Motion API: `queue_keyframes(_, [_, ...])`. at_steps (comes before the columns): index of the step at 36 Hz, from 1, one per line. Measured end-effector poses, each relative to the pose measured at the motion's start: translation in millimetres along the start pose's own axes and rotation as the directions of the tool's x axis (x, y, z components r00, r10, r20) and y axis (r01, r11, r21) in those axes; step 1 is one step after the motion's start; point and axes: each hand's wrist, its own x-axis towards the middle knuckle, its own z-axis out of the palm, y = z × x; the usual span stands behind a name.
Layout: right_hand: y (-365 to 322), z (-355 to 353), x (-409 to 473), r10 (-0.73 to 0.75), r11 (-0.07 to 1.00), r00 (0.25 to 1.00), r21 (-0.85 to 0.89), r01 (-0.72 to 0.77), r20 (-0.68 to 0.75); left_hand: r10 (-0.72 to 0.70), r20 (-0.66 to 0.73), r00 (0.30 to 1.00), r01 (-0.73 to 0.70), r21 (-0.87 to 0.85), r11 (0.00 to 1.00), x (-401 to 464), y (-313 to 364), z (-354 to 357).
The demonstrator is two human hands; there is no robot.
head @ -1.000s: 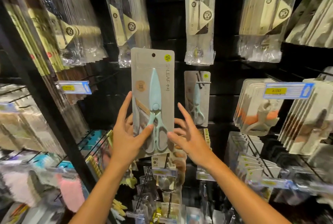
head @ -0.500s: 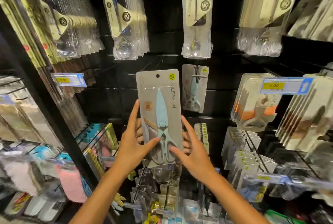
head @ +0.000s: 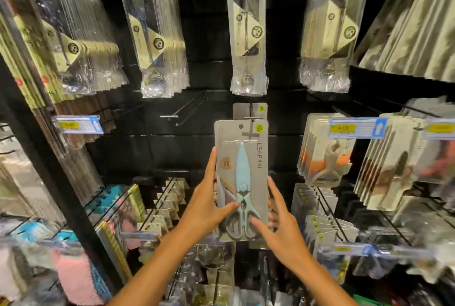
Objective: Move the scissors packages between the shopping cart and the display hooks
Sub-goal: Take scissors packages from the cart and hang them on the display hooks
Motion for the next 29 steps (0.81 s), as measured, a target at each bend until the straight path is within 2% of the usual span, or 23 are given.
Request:
queue_keyframes(13, [1,-22,-4,-0.013,0.994,0.997,-0.110,0.005,-0.077,0.047,0.065,0.997,-0.044,-0.053,0.998,18,0,15])
queue_keyframes(23, [7,-20,0,0.011,0.992,0.999,-0.125,-0.015,-0.035,0.056,0.098,0.994,-0.049,-0.079,0.996,20,-5,11])
queue_keyframes(29, [13,-17,13,0.021,0.991,0.999,-0.131,-0.024,-0.031,0.052,0.207,0.977,-0.034,-0.092,0.995,34,-9,8])
